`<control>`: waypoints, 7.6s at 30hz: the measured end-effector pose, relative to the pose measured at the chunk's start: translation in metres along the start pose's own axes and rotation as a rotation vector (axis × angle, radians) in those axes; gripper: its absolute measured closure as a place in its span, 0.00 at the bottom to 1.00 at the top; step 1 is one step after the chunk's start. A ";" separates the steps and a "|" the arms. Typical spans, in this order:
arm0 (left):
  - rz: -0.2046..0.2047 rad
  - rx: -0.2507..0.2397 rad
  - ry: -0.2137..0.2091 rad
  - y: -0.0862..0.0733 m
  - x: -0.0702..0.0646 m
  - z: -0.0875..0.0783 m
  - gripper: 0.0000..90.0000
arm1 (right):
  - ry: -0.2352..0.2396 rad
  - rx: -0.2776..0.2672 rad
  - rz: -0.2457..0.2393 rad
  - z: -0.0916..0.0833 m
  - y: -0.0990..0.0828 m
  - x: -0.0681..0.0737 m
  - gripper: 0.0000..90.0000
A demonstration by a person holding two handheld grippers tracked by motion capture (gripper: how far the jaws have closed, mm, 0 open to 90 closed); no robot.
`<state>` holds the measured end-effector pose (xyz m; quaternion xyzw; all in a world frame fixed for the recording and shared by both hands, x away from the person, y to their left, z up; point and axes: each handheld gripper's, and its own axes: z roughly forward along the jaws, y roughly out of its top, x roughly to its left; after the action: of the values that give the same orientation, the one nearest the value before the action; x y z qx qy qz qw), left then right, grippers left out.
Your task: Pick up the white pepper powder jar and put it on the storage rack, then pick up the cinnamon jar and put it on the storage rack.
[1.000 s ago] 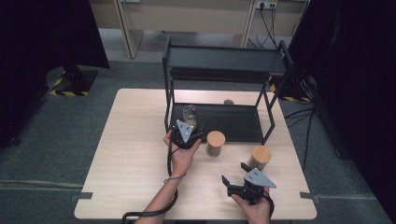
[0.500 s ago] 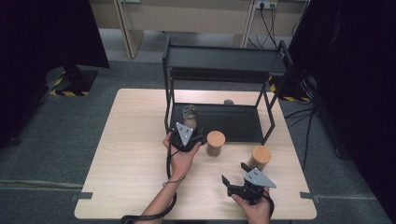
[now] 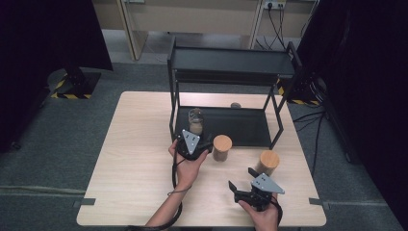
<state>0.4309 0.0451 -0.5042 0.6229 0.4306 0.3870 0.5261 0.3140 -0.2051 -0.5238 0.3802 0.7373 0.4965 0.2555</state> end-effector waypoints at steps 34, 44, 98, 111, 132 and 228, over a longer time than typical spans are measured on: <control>-0.008 0.012 -0.054 -0.007 -0.011 -0.027 0.13 | 0.000 0.001 0.000 0.000 0.000 0.000 0.10; -0.016 0.019 -0.069 -0.011 -0.013 -0.040 0.14 | -0.001 0.000 -0.001 0.000 0.000 0.000 0.10; -0.049 0.040 -0.242 -0.014 -0.005 -0.129 0.14 | -0.008 -0.001 -0.001 0.000 0.000 0.000 0.10; -0.054 0.052 -0.252 -0.025 0.004 -0.148 0.14 | -0.009 -0.001 -0.001 0.000 0.000 0.001 0.10; -0.071 0.074 -0.239 -0.044 0.009 -0.151 0.14 | -0.009 -0.002 -0.001 0.000 0.000 0.000 0.10; -0.043 0.086 -0.269 -0.049 0.005 -0.150 0.13 | -0.024 0.020 0.068 0.104 0.053 -0.015 0.20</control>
<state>0.2858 0.1023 -0.5306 0.6818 0.3854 0.2700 0.5601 0.4175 -0.1501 -0.5143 0.4134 0.7260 0.4928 0.2435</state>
